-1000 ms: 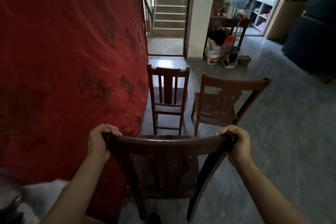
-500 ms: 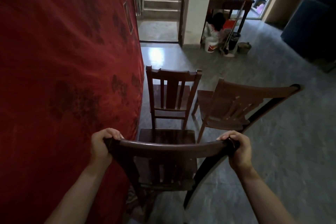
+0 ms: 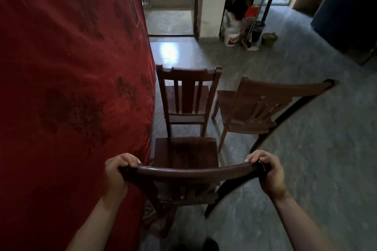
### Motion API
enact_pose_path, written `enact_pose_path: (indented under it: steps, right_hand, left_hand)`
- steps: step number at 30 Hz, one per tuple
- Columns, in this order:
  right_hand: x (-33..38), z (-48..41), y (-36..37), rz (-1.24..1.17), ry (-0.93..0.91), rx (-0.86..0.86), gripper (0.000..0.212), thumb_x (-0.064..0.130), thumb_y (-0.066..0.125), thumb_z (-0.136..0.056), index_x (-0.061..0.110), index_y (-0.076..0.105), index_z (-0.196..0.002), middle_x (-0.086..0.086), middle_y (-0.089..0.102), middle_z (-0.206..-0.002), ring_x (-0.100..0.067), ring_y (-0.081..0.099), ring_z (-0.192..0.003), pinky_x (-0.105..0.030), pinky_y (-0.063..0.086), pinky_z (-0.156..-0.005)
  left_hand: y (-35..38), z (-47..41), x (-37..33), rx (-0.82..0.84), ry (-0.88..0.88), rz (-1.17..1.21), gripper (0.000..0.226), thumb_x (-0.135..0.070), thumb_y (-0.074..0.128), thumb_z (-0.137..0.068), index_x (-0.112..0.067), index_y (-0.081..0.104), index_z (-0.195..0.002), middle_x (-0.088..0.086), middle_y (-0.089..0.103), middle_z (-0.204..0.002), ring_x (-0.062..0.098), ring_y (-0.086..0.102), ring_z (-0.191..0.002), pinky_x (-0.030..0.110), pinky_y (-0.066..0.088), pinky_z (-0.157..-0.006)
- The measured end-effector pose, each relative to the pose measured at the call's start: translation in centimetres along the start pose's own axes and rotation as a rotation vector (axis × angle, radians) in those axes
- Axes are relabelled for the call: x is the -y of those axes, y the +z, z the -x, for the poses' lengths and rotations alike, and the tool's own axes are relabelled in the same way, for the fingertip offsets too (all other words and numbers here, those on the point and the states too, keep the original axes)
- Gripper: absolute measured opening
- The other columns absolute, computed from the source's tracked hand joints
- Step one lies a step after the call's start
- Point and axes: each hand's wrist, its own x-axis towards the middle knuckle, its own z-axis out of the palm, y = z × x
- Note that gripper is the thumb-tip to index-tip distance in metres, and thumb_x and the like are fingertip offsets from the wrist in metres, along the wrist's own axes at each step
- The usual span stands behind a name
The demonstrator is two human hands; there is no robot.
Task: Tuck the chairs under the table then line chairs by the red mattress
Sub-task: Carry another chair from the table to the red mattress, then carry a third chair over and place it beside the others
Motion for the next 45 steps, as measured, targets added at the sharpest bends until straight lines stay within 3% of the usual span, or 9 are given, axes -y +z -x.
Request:
enact_pose_path:
  steps: [7,14,19,23,25,27,32,38,45]
  right_hand:
    - [-0.6,4.0,-1.3,0.117,0.011,0.043,0.032,0.012,0.039,-0.079,0.001,0.065,-0.063,-0.027,0.064,-0.073,-0.036,0.057,-0.076,-0.044,0.038,-0.075]
    - [-1.5,9.3,-3.9,0.171,0.051,0.065,0.033,0.011,0.041,-0.082,0.004,0.068,-0.064,-0.023,0.068,-0.075,-0.033,0.063,-0.08,-0.038,0.047,-0.085]
    - [0.6,9.8,-3.1,0.192,0.11,0.081,0.03,0.013,0.041,-0.08,0.008,0.066,-0.063,-0.019,0.072,-0.08,-0.027,0.064,-0.081,-0.031,0.05,-0.075]
    - [2.4,9.4,-3.1,0.291,0.234,0.108,0.031,0.002,0.042,-0.086,0.003,0.073,-0.08,-0.013,0.078,-0.1,-0.031,0.068,-0.105,-0.034,0.054,-0.082]
    - [4.2,8.8,-2.8,0.291,0.197,0.097,0.036,-0.01,0.043,-0.085,0.002,0.075,-0.094,-0.013,0.077,-0.108,-0.031,0.067,-0.112,-0.044,0.051,-0.097]
    - [7.0,8.2,-2.3,0.182,0.123,0.088,0.038,-0.005,0.043,-0.087,0.006,0.074,-0.108,-0.011,0.075,-0.116,-0.03,0.067,-0.116,-0.043,0.052,-0.102]
    - [16.2,7.9,-3.5,-0.201,-0.046,-0.043,0.04,0.025,0.052,-0.092,0.014,0.068,-0.127,-0.02,0.064,-0.137,-0.035,0.062,-0.126,-0.043,0.051,-0.104]
    - [26.0,13.7,-9.0,-0.19,-0.256,-0.406,0.046,0.032,0.045,-0.094,0.011,0.061,-0.131,-0.018,0.065,-0.136,-0.033,0.063,-0.123,-0.049,0.042,-0.107]
    - [33.4,32.0,-15.7,-0.072,-0.54,-0.886,0.052,0.036,0.042,-0.095,0.01,0.056,-0.137,-0.019,0.064,-0.138,-0.036,0.061,-0.125,-0.05,0.044,-0.107]
  left_hand:
    - [-1.5,4.6,0.2,0.0,-0.085,-0.099,0.024,-0.012,0.043,-0.062,-0.012,0.061,-0.046,0.007,0.057,-0.053,0.025,0.06,-0.066,0.041,0.043,-0.08]
    - [-2.8,10.5,2.3,-0.063,-0.081,-0.171,0.028,-0.01,0.044,-0.068,-0.012,0.065,-0.049,0.005,0.061,-0.056,0.03,0.061,-0.072,0.043,0.045,-0.089]
    - [-2.1,10.5,1.4,-0.072,-0.099,-0.23,0.029,-0.011,0.045,-0.067,-0.01,0.068,-0.049,0.008,0.069,-0.06,0.038,0.064,-0.082,0.042,0.046,-0.088]
    - [-1.3,10.2,-0.9,0.015,-0.122,-0.483,0.035,0.009,0.044,-0.079,-0.002,0.076,-0.071,0.021,0.077,-0.086,0.046,0.068,-0.101,0.025,0.051,-0.079]
    - [0.1,9.5,-3.3,0.048,-0.07,-0.5,0.036,0.011,0.046,-0.08,-0.006,0.077,-0.085,0.015,0.078,-0.094,0.04,0.069,-0.106,0.028,0.05,-0.086]
    - [2.9,8.5,-5.9,0.099,-0.052,-0.361,0.034,-0.001,0.047,-0.086,-0.009,0.074,-0.104,0.012,0.079,-0.102,0.032,0.072,-0.108,0.036,0.051,-0.097]
    - [16.5,5.2,-9.8,0.431,-0.175,0.139,0.044,-0.022,0.027,-0.104,-0.011,0.059,-0.132,0.019,0.072,-0.126,0.031,0.071,-0.111,0.041,0.057,-0.093]
    - [33.9,8.2,-10.9,0.882,-0.283,0.211,0.046,-0.037,0.029,-0.105,-0.018,0.063,-0.13,0.016,0.071,-0.13,0.029,0.07,-0.114,0.04,0.057,-0.09]
    - [48.3,23.6,-10.7,1.43,-0.449,0.242,0.046,-0.042,0.031,-0.103,-0.021,0.063,-0.128,0.011,0.072,-0.128,0.026,0.071,-0.111,0.042,0.051,-0.092]
